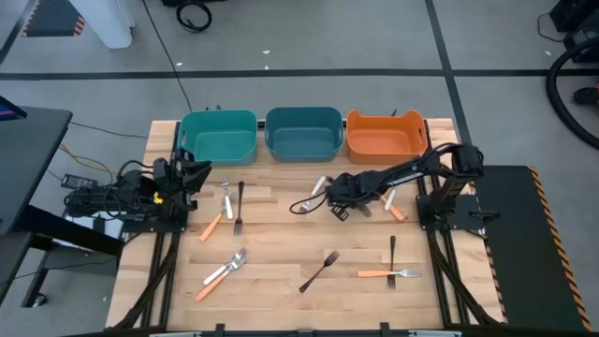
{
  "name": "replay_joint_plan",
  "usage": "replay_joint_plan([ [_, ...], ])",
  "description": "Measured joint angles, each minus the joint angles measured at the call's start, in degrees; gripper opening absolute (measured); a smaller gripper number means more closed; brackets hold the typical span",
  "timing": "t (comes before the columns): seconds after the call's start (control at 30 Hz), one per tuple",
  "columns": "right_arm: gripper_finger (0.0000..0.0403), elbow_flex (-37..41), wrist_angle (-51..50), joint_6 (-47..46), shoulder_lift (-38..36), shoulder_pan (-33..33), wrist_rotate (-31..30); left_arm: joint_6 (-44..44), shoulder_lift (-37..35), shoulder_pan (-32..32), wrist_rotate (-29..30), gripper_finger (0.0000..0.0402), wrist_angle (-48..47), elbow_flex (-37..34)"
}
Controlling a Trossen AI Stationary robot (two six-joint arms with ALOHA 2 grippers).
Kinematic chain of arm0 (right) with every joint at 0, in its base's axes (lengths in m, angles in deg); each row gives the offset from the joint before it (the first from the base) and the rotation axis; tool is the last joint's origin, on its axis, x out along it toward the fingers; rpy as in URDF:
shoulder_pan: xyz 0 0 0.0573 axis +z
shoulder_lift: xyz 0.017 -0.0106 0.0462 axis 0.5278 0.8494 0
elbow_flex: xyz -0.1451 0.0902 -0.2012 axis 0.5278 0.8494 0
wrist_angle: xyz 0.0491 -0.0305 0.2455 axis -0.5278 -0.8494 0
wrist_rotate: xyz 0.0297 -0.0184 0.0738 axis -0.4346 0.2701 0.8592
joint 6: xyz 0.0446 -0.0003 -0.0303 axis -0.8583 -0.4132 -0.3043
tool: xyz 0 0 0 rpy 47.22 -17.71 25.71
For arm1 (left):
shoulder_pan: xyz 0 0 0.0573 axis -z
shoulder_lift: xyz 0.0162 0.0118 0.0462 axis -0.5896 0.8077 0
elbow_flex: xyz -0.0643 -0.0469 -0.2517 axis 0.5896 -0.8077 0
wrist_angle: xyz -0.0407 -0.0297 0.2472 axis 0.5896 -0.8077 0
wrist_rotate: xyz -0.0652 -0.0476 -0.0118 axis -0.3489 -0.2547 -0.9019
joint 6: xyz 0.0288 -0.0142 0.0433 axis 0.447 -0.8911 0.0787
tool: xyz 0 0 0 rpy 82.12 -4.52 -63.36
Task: Sort silverware by color (type)
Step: Put the black fork into the blue bin
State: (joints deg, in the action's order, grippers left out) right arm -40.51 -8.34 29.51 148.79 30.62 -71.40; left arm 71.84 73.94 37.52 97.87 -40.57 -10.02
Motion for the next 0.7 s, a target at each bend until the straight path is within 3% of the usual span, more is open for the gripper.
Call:
replay_joint_plan([
  [0.33,0.0003,-0.1,-3.9,-0.4,-5.1,0.4,-0.6,0.0,0.0,0.0,0.0,0.0091,-1.3,0.0],
  [0.7,0.0003,-0.2,-1.9,1.0,-16.4,0.3,-1.9,-0.1,0.0,0.0,0.0,0.0091,-2.0,0.0],
])
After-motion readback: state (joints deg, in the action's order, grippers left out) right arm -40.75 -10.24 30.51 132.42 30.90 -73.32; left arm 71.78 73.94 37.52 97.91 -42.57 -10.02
